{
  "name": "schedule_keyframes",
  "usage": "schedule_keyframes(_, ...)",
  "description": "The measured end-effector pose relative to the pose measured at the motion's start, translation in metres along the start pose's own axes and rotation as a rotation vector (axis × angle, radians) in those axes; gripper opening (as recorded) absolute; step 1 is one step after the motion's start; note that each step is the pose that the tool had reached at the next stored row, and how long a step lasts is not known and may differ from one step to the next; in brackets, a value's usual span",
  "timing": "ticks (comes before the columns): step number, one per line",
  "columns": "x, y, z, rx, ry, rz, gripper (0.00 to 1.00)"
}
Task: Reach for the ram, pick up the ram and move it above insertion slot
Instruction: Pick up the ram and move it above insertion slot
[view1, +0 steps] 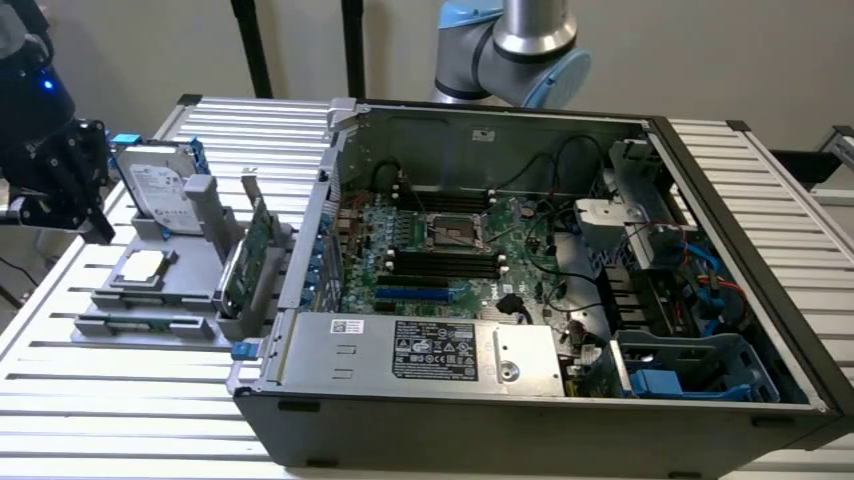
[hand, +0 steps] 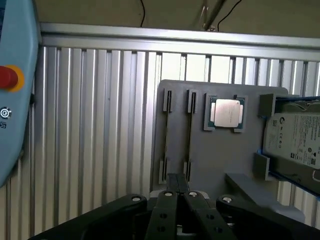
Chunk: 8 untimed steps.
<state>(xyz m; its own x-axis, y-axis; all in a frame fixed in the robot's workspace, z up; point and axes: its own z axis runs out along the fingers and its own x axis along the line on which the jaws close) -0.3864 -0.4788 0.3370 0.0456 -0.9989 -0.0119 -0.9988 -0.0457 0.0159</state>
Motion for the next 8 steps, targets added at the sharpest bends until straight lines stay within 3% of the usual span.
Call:
schedule_keyframes(1, 0.0, 0.0, 0.0, 0.0, 0.0, 0.0, 0.12)
schedule_keyframes(3, 0.0, 0.0, 0.0001, 0.0, 0.0, 0.0, 0.24)
schedule_keyframes(4, 0.0, 0.0, 0.0001, 0.0001, -0.0001, 0.0, 0.24)
schedule_keyframes(6, 0.0, 0.0, 0.0001, 0.0001, -0.0001, 0.0, 0.36)
schedule_keyframes(8, 0.0, 0.0, 0.0008, 0.0003, -0.0002, 0.0, 0.36)
